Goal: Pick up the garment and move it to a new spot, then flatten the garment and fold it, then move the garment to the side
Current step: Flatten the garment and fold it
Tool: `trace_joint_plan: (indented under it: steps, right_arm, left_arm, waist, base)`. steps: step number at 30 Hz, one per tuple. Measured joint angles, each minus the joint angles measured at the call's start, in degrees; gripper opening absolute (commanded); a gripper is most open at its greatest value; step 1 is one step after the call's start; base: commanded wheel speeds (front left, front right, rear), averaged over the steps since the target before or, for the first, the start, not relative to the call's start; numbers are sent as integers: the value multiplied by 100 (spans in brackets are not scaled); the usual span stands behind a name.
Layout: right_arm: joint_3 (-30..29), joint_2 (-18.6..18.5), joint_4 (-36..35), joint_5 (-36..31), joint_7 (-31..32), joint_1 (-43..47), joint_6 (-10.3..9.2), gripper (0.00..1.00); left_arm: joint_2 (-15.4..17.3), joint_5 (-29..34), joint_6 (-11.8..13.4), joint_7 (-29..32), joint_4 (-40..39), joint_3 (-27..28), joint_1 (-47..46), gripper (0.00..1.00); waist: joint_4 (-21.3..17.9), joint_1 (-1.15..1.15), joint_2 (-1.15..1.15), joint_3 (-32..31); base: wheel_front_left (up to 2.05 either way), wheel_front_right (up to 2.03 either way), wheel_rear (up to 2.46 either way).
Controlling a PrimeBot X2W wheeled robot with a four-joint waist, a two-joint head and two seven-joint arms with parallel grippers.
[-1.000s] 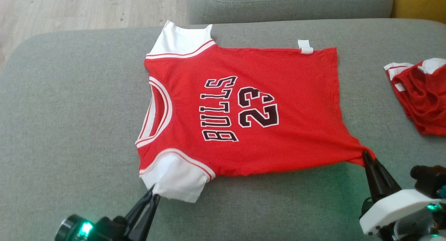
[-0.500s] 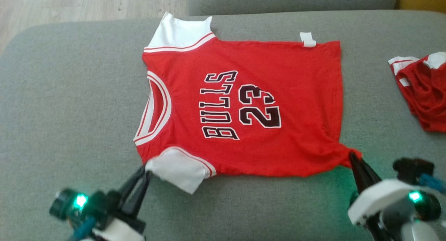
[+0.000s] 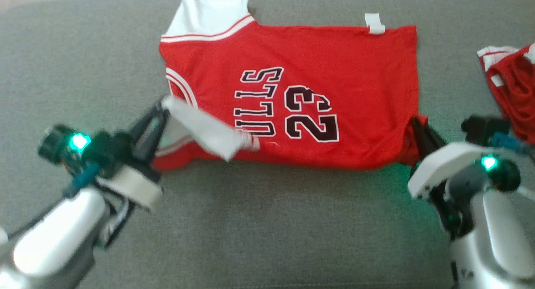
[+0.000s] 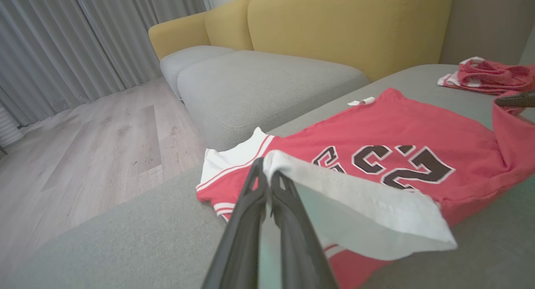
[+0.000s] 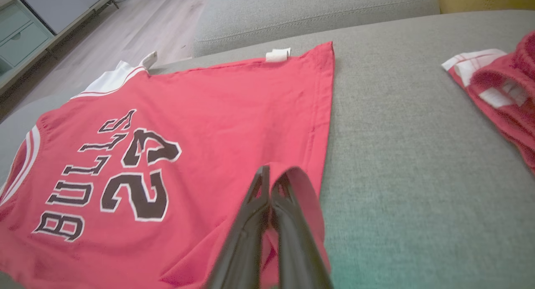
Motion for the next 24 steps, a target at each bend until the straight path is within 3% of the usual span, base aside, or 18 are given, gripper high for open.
trace_joint_plan:
  steps: [13,14,16,17,19,22,23,24]
  right_arm:
    - [-46,-26,1031,-96,-157,-1076,0,0]
    - [-31,-26,1091,-94,-187,-1123,0,4]
    - [-1,-26,1211,-93,-241,-1237,0,20]
    - [15,-26,1265,-93,-282,-1299,0,40]
    - [71,-26,1381,-85,-425,-1483,0,96]
    - [114,-26,1492,-85,-542,-1629,0,100]
    - [125,-26,1508,-85,-572,-1651,0,100]
    - [130,-30,1517,-86,-589,-1652,0,100]
  left_arm:
    - [-508,8,-322,-383,1656,167,-912,0]
    - [-546,8,-332,-417,1745,166,-940,0]
    - [-605,8,-370,-489,1914,167,-1028,0]
    - [-632,8,-372,-519,1998,167,-1084,0]
    - [-703,13,-420,-659,2224,181,-1243,0]
    - [-762,40,-424,-739,2394,203,-1349,0]
    - [-787,40,-428,-765,2448,215,-1352,12]
    - [-817,40,-457,-797,2481,215,-1350,49]
  waist:
    - [-184,0,0,484]
    - [-193,0,0,502]
    - [-209,-1,0,532]
    - [-218,-1,0,543]
    - [-242,-1,0,560]
    - [-260,-1,0,544]
    - [-263,-1,0,530]
    - [-265,-1,0,514]
  base:
    - [0,0,0]
    - [0,0,0]
    - [0,0,0]
    - [0,0,0]
    - [0,0,0]
    - [0,0,0]
    - [0,0,0]
    - [0,0,0]
